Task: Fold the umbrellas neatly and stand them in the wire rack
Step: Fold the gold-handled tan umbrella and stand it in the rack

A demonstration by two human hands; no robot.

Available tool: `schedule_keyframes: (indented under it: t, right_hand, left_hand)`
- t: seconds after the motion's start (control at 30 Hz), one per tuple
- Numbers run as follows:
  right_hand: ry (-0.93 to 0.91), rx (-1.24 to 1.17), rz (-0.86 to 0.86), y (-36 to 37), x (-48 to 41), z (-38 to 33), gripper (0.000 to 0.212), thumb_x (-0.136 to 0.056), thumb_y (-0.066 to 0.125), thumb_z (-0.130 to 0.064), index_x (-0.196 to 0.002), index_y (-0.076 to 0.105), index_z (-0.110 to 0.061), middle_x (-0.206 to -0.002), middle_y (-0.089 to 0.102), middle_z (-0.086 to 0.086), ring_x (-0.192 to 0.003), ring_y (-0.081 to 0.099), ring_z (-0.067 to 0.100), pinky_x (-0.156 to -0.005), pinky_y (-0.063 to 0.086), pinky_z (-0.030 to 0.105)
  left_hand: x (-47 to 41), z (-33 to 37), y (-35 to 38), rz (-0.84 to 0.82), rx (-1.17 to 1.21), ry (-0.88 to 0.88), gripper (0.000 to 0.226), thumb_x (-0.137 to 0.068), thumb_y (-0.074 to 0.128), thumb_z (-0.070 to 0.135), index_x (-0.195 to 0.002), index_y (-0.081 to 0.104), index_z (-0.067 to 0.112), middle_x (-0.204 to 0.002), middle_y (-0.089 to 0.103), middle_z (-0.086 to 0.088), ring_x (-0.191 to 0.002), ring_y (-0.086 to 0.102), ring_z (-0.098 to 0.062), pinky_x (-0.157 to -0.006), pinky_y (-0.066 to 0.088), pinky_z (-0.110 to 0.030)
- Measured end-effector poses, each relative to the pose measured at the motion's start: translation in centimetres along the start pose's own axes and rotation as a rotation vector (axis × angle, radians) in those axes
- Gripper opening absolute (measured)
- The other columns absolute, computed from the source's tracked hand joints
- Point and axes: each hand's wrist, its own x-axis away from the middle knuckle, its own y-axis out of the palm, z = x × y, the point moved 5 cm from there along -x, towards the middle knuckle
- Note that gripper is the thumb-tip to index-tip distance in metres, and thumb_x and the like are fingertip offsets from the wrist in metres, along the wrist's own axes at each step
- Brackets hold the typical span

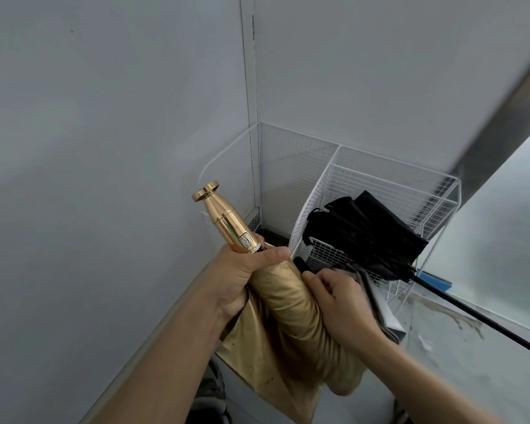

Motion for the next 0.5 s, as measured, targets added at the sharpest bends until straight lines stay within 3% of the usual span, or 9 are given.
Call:
schedule_keyframes:
  t: [0.13,0.27,0.4,0.5]
  right_hand:
    - [0.004,-0.02,-0.003,-0.1,-0.3,0.1,0.046,-0.096,0.055,-0.046,-0.068,0.062,-0.011,-0.058,0.059,0.0,-0.06,0.056,0.018,-0.063,0.047,0.044]
    - [0.041,-0.047,-0.008,-0.1,-0.5,0.9,0.045,-0.09,0.054,-0.059,-0.067,0.063,-0.021,-0.056,0.059,-0.008,-0.059,0.056,0.011,-0.062,0.048,0.043]
    - [0.031,0.151,0.036,-1.1,-0.6,1.3,0.042,-0.091,0.047,-0.063,-0.074,0.062,-0.028,-0.064,0.063,-0.009,-0.069,0.06,0.013,-0.064,0.05,0.038]
    - [0.062,0.397,0.069,-2.5,-1.2,2.0,0.04,-0.094,0.046,-0.059,-0.08,0.063,-0.027,-0.074,0.066,-0.009,-0.077,0.063,0.017,-0.069,0.051,0.036]
  left_hand:
    - [-0.1,-0.1,-0.1,-0.012,-0.015,0.01,0.038,-0.059,0.074,-0.014,-0.078,0.051,0.01,-0.068,0.066,-0.005,-0.065,0.066,-0.016,-0.065,0.056,-0.026]
    - [-0.5,-0.5,-0.8,0.126,-0.018,0.001,0.039,-0.061,0.073,-0.021,-0.075,0.053,0.009,-0.069,0.066,-0.011,-0.067,0.066,-0.023,-0.062,0.056,-0.028]
    - [-0.9,0.1,-2.7,0.287,0.061,-0.01,0.037,-0.071,0.065,-0.019,-0.053,0.057,0.012,-0.056,0.06,-0.006,-0.051,0.062,-0.016,-0.051,0.053,-0.022]
    - [-1.3,0.3,-4.4,0.351,0.118,-0.061,0.027,-0.068,0.069,-0.009,-0.059,0.055,0.012,-0.059,0.056,-0.003,-0.057,0.056,-0.017,-0.055,0.052,-0.025]
